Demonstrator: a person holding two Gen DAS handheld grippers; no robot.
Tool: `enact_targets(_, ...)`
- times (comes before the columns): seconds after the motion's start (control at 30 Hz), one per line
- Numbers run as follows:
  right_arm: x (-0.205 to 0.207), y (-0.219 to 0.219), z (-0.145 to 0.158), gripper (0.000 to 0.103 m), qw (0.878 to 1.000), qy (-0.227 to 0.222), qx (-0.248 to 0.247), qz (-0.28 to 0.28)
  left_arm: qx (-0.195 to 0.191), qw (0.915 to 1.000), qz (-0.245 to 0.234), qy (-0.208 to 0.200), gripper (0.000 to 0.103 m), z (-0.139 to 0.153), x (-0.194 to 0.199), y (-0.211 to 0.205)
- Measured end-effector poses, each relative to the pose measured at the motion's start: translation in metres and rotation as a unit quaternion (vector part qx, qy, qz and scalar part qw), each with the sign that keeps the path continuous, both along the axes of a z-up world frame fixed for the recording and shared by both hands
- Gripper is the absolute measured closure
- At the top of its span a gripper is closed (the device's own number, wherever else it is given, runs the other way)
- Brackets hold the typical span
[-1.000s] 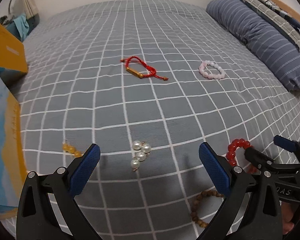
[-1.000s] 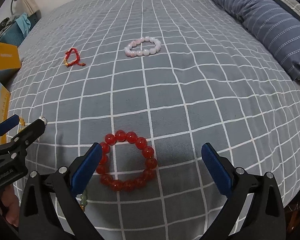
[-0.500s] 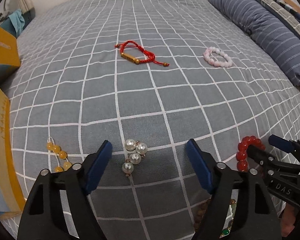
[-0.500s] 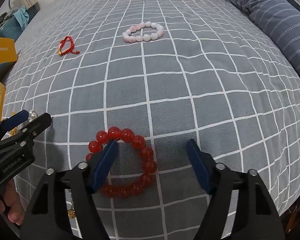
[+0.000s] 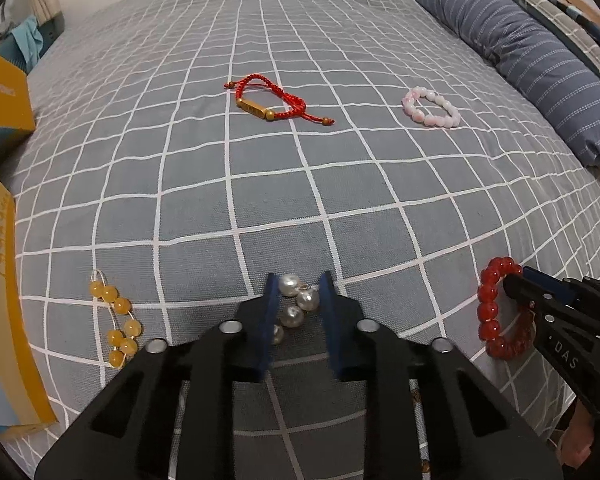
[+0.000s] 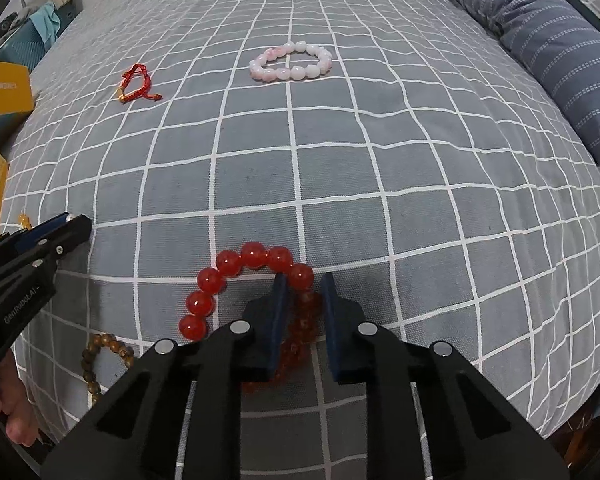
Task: Organize jewelry
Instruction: 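Grasp the pearl cluster with the left tool while the right tool grasps the red bead bracelet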
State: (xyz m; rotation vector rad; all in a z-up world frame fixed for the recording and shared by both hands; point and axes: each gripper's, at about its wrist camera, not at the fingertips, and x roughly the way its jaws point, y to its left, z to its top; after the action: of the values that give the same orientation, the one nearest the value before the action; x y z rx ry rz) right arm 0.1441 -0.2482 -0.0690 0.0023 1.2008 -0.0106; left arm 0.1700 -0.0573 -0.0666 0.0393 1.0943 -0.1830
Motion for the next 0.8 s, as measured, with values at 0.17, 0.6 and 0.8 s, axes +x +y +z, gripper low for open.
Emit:
enact_targets(0.17,-0.002,-0.002,0.003,0.088,1.0,-0.001,0.003,-0.005,-0.002,1.0,-0.003,-0.001,0.093,0.002,-0.001,0.001)
enact_targets(0.6,-0.007,-0.002,0.014,0.09,0.999,-0.018,0.026,-0.011,-0.001,1.0,-0.002,-0.006,0.093,0.01,-0.005,0.003)
enact_targets(0.8,-0.011,0.0,0.021,0.09,0.999,-0.03,0.031,-0.006,-0.005,0.9999,-0.001,-0.013,0.093,0.018,-0.011,0.007)
